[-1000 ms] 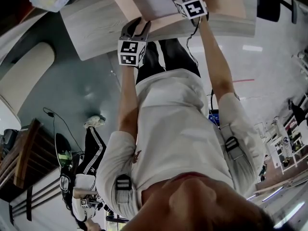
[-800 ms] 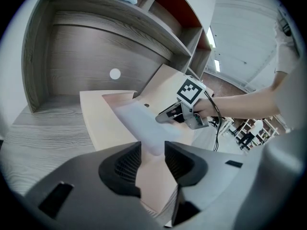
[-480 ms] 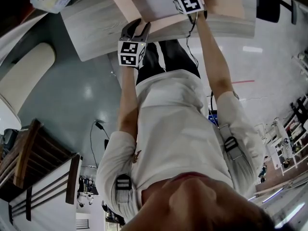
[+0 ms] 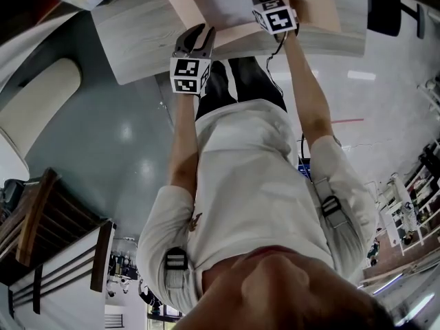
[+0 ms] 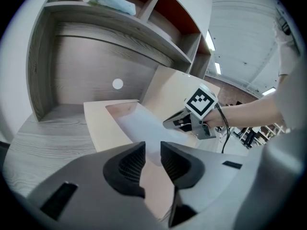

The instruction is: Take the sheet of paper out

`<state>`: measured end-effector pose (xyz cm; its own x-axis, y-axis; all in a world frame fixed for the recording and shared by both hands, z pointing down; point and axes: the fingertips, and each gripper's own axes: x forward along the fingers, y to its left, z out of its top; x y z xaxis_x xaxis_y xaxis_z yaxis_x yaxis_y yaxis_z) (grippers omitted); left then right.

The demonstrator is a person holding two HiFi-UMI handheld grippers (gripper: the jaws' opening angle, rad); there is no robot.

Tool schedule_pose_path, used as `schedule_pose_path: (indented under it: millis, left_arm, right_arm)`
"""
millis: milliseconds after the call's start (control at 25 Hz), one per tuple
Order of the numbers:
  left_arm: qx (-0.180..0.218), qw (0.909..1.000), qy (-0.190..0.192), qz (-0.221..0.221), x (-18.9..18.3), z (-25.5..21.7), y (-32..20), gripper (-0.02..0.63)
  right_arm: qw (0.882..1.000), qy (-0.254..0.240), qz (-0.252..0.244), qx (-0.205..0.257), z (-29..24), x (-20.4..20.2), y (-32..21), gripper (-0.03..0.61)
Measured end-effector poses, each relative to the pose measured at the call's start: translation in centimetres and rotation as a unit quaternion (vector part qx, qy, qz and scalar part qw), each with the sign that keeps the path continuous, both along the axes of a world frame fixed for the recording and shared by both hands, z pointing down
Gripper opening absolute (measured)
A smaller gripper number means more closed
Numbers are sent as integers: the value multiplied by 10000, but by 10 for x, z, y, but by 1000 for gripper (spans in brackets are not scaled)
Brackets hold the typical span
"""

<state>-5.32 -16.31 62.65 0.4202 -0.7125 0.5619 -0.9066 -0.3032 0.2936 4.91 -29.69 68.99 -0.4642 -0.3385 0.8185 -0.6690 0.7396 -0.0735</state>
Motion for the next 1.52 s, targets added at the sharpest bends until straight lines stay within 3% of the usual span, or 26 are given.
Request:
schedule_pose_path:
  millis: [400,960,1520]
  left_arm:
    - [380,9991,-132,-125,-11,-28,-11,51]
    - [728,9972,-135,-96,-17,-65,-7,46]
    - [963,9953,-117,-13,-23,-87,0,46]
  right_arm:
    - [9985,-314,29,438,-39,-4,16,18]
    - [9930,-666,358,910,-89,2,40,18]
    - [9783,-883,846,1672,-137,24,43,18]
